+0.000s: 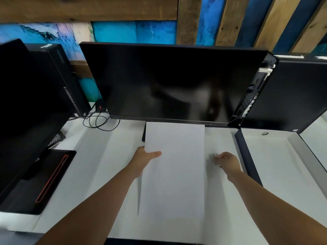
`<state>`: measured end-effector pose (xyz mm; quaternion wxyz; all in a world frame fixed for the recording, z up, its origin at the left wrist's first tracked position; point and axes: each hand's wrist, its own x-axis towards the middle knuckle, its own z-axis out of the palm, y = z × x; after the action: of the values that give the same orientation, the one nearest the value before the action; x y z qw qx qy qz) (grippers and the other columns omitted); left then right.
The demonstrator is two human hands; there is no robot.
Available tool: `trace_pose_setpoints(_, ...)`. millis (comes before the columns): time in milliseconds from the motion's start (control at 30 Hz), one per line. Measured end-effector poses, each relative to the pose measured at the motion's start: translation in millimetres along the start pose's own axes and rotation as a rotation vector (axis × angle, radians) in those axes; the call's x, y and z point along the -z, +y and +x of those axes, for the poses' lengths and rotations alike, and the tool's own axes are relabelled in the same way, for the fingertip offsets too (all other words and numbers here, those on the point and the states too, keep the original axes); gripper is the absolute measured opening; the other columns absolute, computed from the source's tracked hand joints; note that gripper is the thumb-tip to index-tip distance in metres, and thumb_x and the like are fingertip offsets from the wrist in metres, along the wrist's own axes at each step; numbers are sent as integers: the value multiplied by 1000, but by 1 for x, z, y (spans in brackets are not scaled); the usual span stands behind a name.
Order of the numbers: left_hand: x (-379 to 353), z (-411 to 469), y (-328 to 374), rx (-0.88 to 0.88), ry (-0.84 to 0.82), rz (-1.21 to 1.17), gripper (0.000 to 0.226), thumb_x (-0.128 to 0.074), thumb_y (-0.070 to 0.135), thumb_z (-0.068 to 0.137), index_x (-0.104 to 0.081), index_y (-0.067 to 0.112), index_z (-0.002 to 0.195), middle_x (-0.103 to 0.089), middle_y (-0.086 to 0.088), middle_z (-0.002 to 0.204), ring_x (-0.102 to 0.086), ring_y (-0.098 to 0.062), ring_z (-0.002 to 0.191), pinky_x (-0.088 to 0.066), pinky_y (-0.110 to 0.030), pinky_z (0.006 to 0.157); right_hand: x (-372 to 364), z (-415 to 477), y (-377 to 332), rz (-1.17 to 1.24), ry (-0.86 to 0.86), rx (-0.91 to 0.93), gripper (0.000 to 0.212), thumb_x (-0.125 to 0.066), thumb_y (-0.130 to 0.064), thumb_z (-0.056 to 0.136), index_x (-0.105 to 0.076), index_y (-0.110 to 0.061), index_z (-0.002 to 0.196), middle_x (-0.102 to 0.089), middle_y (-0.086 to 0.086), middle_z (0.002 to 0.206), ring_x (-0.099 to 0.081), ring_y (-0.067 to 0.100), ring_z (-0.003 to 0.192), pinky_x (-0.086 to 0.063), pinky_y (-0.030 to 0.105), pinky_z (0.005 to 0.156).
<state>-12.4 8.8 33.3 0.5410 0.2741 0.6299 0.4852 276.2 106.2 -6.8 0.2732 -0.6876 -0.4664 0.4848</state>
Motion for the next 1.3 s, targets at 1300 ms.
trace_pose_setpoints(1300,-14,-28,0,4,-68,-33,19,-73,4,79,-71,15,94,-75,-4,95,-71,-22,91,-56,-34,83,-123,-75,-197,-95,-174,541,54,-23,-47,100,-59,-7,105,-59,8,97,-54,16,83,-39,28,74)
